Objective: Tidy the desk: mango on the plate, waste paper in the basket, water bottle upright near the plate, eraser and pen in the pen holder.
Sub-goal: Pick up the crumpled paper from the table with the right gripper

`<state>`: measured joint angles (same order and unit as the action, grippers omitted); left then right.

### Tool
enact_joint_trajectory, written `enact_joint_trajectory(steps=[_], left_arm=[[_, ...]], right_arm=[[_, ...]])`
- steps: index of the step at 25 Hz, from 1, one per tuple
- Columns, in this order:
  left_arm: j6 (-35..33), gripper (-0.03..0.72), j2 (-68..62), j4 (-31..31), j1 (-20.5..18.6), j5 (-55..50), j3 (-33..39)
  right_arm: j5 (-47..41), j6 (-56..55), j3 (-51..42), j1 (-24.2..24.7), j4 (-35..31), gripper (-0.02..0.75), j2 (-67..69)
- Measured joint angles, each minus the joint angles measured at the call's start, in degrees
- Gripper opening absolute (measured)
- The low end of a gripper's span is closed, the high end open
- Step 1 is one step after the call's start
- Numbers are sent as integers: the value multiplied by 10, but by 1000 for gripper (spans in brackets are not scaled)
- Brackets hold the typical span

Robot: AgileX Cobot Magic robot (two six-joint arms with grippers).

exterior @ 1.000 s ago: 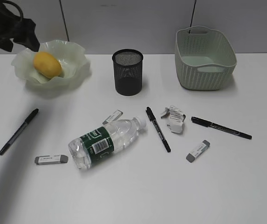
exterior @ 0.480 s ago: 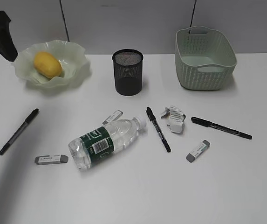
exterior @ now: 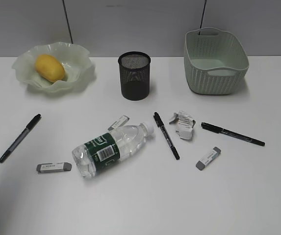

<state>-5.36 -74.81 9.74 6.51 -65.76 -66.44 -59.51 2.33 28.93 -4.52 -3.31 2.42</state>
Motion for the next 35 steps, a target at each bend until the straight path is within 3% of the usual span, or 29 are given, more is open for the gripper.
enact_joint_trajectory(steps=[9,13,22,35], left_arm=[[0,508,306,37,0,132,233],[0,508,436,39,0,139,297],[0,508,623,12,0,78,331],[0,508,638,-4,0,49,361]], right_arm=[[0,1,0,0,0,437,0],[0,1,0,0,0,437,0],[0,1,0,0,-1,437,0],[12,1,5,0,-4,437,1]])
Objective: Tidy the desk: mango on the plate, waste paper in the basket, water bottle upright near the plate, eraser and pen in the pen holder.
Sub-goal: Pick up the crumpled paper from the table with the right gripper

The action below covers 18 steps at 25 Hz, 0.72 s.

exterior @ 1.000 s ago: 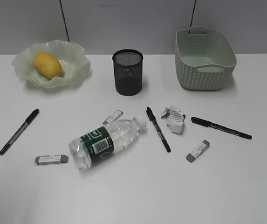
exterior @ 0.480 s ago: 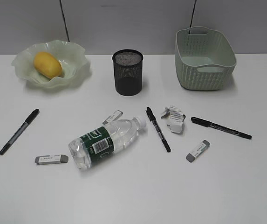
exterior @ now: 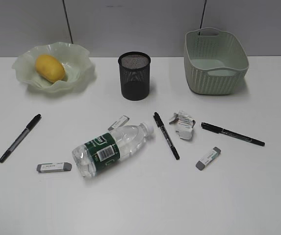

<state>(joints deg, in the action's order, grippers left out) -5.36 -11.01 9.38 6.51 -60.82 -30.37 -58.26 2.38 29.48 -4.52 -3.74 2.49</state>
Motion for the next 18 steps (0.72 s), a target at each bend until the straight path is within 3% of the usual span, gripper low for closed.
enact_joint_trajectory(steps=[12,18], left_arm=[[0,508,68,0,0,-2,0],[0,508,70,0,0,-4,0]], right_arm=[[255,-2,-3,0,-4,437,167],[282,-2,27,-5,-27,437,331]])
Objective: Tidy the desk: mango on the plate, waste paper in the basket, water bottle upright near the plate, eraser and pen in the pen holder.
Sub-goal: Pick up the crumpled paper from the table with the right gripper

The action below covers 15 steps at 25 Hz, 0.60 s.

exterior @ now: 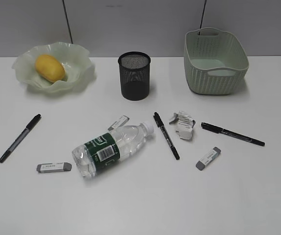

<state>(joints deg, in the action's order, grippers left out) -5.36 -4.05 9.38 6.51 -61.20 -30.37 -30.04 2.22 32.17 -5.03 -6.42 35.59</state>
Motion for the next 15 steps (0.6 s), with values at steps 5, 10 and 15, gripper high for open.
enact_joint_trajectory(steps=[5,10,15], left_arm=[[0,508,0,0,0,0,0],[0,508,0,0,0,0,0],[0,508,0,0,0,0,0]], right_arm=[[1,0,62,-34,-3,437,180],[1,0,137,-113,-3,437,326],[-1,0,219,-182,-5,447,470]])
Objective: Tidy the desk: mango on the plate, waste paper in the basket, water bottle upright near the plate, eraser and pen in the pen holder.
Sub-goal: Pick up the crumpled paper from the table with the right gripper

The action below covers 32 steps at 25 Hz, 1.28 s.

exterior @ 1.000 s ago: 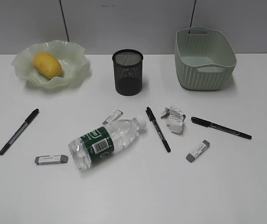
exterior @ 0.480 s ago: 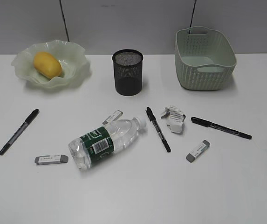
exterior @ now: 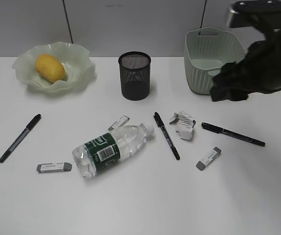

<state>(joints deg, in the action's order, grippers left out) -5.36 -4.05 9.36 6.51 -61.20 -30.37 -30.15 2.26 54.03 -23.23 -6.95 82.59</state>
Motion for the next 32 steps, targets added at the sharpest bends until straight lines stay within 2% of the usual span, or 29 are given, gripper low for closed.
enact_joint_trajectory(steps=[5,7,20,22,25,32], left_arm=[[0,508,0,0,0,0,0],[0,508,0,0,0,0,0],[0,508,0,0,0,0,0],[0,508,0,0,0,0,0],[0,507,0,0,0,0,0],[0,465,0,0,0,0,0]], right_arm=[[-15,0,71,-6,-9,562,113],[-22,0,94,-6,-11,580,153],[-25,0,205,-6,-12,577,346],[-25,0,219,-6,-11,547,366],[-24,0,231,-6,-7,462,387],[-42,0,249,-6,-5,125,393]])
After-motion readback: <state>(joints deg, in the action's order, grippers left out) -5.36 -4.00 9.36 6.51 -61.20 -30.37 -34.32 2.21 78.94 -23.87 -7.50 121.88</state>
